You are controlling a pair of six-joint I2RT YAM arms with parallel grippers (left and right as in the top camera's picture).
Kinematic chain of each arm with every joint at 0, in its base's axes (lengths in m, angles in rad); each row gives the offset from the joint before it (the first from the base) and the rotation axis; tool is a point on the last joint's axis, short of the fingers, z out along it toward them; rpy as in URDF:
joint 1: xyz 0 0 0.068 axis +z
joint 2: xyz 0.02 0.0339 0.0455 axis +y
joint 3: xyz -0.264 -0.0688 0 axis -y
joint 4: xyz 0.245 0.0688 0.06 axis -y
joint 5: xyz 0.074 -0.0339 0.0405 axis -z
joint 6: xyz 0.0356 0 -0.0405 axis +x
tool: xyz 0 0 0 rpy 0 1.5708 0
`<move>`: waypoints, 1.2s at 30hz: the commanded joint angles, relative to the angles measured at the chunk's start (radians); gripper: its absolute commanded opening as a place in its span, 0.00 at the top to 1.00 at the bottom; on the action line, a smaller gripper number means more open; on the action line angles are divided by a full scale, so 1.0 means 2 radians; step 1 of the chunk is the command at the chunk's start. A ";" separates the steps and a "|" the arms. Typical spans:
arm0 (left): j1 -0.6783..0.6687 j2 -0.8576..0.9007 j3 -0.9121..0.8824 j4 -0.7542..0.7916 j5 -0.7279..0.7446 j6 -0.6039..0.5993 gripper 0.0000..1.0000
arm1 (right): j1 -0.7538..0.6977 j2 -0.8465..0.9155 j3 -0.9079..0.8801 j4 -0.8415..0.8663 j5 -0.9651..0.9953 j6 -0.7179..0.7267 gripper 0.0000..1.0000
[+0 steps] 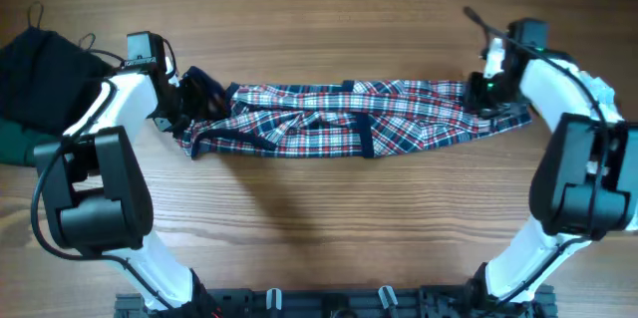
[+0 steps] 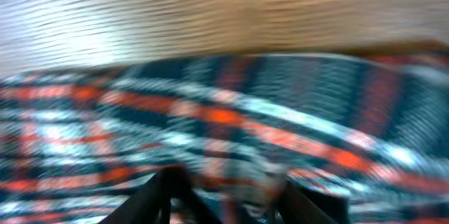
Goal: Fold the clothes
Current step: 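Push both held ends inward toward the strip's center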
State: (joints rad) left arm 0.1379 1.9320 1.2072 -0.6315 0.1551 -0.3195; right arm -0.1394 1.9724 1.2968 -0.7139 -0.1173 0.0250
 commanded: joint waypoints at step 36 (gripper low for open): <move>-0.292 -0.072 0.097 -0.071 -0.058 0.080 0.96 | 0.137 -0.006 -0.007 0.056 -0.009 0.052 0.47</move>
State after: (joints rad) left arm -0.3763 1.7370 1.3781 -0.7715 0.0307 -0.1764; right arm 0.1284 1.9724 1.2903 -0.6113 -0.1307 0.1200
